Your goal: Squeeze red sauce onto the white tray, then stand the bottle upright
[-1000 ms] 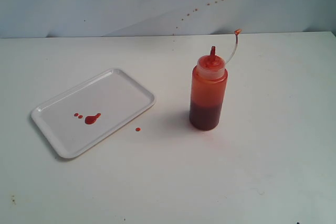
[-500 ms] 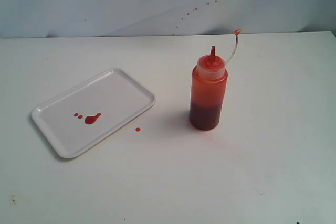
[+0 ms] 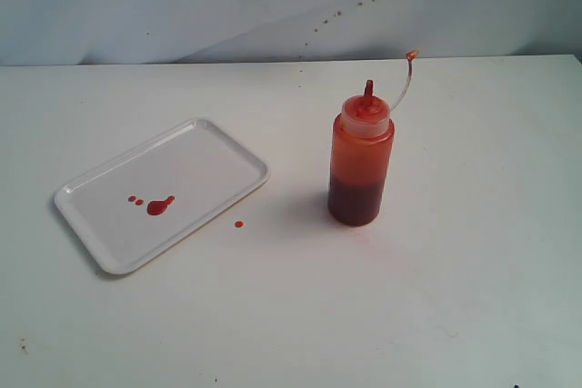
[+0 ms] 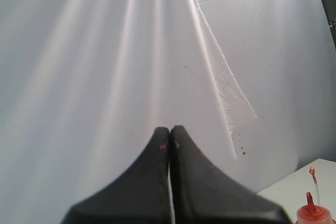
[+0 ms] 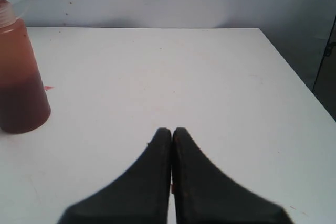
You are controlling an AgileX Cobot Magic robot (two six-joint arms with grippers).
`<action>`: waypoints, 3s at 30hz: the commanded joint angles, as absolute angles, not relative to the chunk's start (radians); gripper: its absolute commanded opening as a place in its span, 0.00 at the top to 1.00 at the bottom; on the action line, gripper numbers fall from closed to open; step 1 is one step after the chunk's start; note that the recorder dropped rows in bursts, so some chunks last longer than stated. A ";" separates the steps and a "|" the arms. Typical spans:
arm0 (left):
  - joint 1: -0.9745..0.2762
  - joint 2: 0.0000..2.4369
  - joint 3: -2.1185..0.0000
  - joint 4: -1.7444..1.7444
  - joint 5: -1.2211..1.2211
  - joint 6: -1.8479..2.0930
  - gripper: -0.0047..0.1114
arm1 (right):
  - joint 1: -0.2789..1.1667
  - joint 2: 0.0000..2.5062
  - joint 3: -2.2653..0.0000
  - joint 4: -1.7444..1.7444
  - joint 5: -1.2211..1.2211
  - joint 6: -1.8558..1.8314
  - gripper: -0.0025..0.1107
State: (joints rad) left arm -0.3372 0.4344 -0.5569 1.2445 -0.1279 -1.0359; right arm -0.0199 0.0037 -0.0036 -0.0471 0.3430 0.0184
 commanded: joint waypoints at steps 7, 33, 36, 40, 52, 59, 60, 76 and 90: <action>-0.336 0.419 -0.552 1.247 -0.124 -1.037 0.96 | -0.026 0.000 0.000 -0.040 0.343 0.009 0.98; -0.282 0.000 -0.246 0.999 0.000 -1.256 0.96 | -0.026 0.000 0.000 -0.040 0.341 0.009 0.98; -0.282 0.000 -0.231 1.008 -0.029 -1.254 0.96 | -0.026 0.000 0.000 -0.040 0.341 0.009 0.98; -0.282 0.000 -0.190 0.902 -0.047 -1.136 0.96 | -0.026 0.000 0.000 -0.040 0.341 0.009 0.98; -0.282 0.000 -0.116 -0.090 -0.020 -0.052 0.96 | -0.026 0.000 0.000 -0.040 0.341 0.009 0.98; -0.282 0.000 -0.116 -0.296 0.086 0.340 0.96 | -0.026 0.000 0.000 -0.040 0.341 0.009 0.98; -0.282 0.000 -0.116 -0.296 0.091 0.338 0.96 | -0.026 0.000 0.000 -0.040 0.341 0.009 0.98; -0.282 0.000 0.000 -0.065 0.131 0.000 0.96 | -0.026 0.000 0.000 -0.040 0.341 0.009 0.98; -0.282 0.000 0.000 -0.065 0.291 0.000 0.96 | -0.026 0.000 0.000 -0.040 0.341 0.009 0.98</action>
State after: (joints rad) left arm -0.2859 0.0023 -0.0058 -0.0676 0.2626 0.0099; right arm -0.0199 0.0037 -0.0036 -0.0468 0.3448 0.0184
